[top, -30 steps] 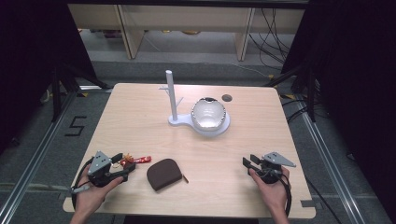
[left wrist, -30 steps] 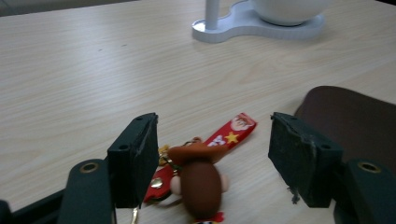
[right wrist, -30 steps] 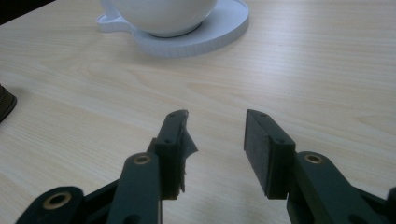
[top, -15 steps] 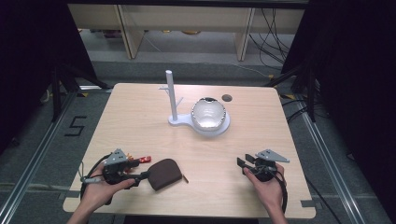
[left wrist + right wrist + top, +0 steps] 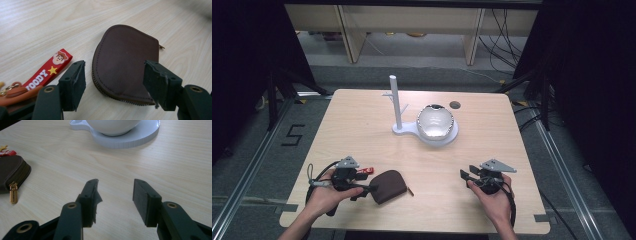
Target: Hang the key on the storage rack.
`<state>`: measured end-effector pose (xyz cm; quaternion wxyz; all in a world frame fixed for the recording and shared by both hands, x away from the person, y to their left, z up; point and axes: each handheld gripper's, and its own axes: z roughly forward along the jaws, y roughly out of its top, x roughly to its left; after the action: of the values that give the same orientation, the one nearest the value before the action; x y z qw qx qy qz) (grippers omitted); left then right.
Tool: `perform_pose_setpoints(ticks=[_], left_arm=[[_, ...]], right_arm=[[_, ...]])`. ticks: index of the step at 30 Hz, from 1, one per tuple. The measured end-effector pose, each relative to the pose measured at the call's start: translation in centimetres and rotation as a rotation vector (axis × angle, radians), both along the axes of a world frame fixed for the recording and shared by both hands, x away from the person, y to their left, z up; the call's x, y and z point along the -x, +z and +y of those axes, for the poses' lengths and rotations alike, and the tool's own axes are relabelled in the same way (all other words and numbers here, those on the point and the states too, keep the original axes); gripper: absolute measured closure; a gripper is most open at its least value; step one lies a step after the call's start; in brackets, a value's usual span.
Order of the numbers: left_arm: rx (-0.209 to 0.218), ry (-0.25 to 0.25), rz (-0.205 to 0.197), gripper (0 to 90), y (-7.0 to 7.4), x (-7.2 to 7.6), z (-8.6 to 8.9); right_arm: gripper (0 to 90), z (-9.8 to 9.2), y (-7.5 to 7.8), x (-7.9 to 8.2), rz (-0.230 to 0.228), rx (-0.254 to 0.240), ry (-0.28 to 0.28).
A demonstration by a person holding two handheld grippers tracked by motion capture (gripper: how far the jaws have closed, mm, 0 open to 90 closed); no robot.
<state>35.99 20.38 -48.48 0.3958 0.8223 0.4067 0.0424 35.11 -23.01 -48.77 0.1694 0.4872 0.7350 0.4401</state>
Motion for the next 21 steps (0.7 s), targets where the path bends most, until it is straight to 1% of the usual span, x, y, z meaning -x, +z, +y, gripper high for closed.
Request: perform_pose_setpoints(ticks=[1,2,3,4,5,6,7,8,9,10,11,12,13,14,15,16,17,18,19,20,21], left_arm=[[-0.016,-0.015,0.007,33.5,-0.1,-0.2,0.0],[-0.008,-0.006,0.016,33.6,-0.2,-0.4,-0.1],[-0.021,-0.015,0.026,33.7,-0.4,-0.5,-0.2],[-0.023,-0.013,0.034,33.7,-0.5,-0.6,-0.3],[-0.028,-0.013,0.047,33.8,-0.6,-0.7,-0.5],[-0.020,0.000,0.058,33.7,-0.8,-0.7,-0.7],[-0.045,-0.025,0.066,33.6,-0.9,-0.9,-0.6],[-0.010,0.005,0.080,33.2,-1.0,-0.9,-0.9],[-0.001,0.003,0.094,33.3,-1.0,-1.0,-0.8],[0.000,0.013,0.094,33.2,-1.0,-1.0,-0.9],[0.004,0.011,0.110,32.9,-1.0,-1.2,-0.8],[0.014,0.021,0.126,33.3,-1.1,-1.2,-0.9],[0.015,0.021,0.137,33.3,-1.1,-1.3,-0.9],[0.014,0.033,0.143,33.4,-1.1,-1.3,-0.9],[0.018,0.028,0.158,33.5,-1.1,-1.4,-0.8],[0.020,0.042,0.156,33.9,-1.1,-1.4,-0.9],[0.007,0.039,0.168,34.3,-1.0,-1.4,-0.9],[0.009,0.044,0.175,34.9,-1.0,-1.4,-0.9],[0.025,0.037,0.181,35.6,-1.1,-1.5,-0.9],[0.016,0.043,0.189,37.6,-1.0,-1.4,-0.9],[0.017,0.043,0.195,39.5,-1.0,-1.5,-0.9]], right_arm=[[55.7,0.1,0.0,0.0,0.003,-0.001,-0.005],[55.6,0.2,0.1,0.1,0.021,0.002,-0.005],[55.5,0.3,-0.1,0.0,0.010,-0.006,0.000],[55.4,0.3,0.0,0.0,0.014,0.000,0.004],[55.3,0.2,-0.1,-0.1,0.000,0.012,0.019],[55.2,0.4,-0.1,0.0,0.011,0.000,0.012],[55.1,0.4,-0.1,-0.1,-0.009,0.018,0.028],[55.1,0.6,-0.1,0.0,0.005,0.014,0.008],[55.0,0.7,0.0,0.1,0.014,-0.007,0.017],[54.8,0.5,0.0,0.0,0.003,0.010,0.029],[54.7,0.5,0.0,0.0,0.002,0.012,0.030],[54.5,0.5,0.1,0.0,0.002,0.017,0.031],[54.5,0.5,0.1,0.0,0.002,0.017,0.031],[54.4,0.5,0.1,0.0,0.003,0.016,0.031],[54.4,0.5,0.1,0.0,0.003,0.017,0.033],[54.4,0.5,0.0,0.0,0.004,0.016,0.035],[54.3,0.5,0.0,0.0,0.004,0.015,0.035],[54.2,0.4,0.1,0.1,0.004,0.029,0.032],[54.2,0.7,0.2,0.4,0.040,0.008,0.008],[54.1,0.8,0.1,0.3,0.027,0.000,0.018],[54.1,0.8,-0.1,0.1,-0.002,0.008,0.026]])
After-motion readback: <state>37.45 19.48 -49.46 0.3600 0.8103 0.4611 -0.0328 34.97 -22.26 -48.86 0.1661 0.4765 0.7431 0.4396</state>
